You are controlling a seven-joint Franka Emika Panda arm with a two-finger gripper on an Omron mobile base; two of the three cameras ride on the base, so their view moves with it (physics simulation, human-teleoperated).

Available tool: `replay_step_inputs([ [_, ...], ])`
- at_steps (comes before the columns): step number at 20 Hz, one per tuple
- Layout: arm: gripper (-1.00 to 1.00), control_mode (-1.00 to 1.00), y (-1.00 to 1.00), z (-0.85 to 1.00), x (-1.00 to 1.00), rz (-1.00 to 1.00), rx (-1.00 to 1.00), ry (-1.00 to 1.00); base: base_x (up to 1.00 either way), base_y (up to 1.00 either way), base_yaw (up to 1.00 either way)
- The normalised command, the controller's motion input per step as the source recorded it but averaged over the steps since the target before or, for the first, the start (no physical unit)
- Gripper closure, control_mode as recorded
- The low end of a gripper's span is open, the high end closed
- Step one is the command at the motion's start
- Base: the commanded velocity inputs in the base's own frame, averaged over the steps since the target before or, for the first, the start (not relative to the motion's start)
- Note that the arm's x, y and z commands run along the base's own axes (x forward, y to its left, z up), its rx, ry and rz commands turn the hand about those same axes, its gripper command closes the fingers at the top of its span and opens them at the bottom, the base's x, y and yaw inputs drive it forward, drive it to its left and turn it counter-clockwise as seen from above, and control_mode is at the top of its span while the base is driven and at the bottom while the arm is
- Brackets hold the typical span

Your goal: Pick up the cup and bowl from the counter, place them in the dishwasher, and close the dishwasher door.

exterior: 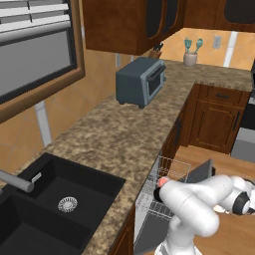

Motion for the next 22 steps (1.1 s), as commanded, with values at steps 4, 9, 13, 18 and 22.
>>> replay_step_inputs([
  [4,-1.0,-1.0,0.94,0.26,0.62,0.0,0.15,0.0,0.0,0.0,0.0],
  [9,-1.0,-1.0,1.0,0.51,0.67,0.0,0.08,-0.03,0.0,0.0,0.0],
  [13,-1.0,-1.0,1.0,0.63,0.68,0.0,0.01,-0.04,0.0,0.0,0.0],
  [18,-1.0,-1.0,1.0,0.54,0.62,0.0,0.0,-0.03,0.0,0.0,0.0],
  [22,-1.0,-1.0,1.0,0.43,0.59,0.0,0.0,-0.03,0.0,0.0,0.0],
])
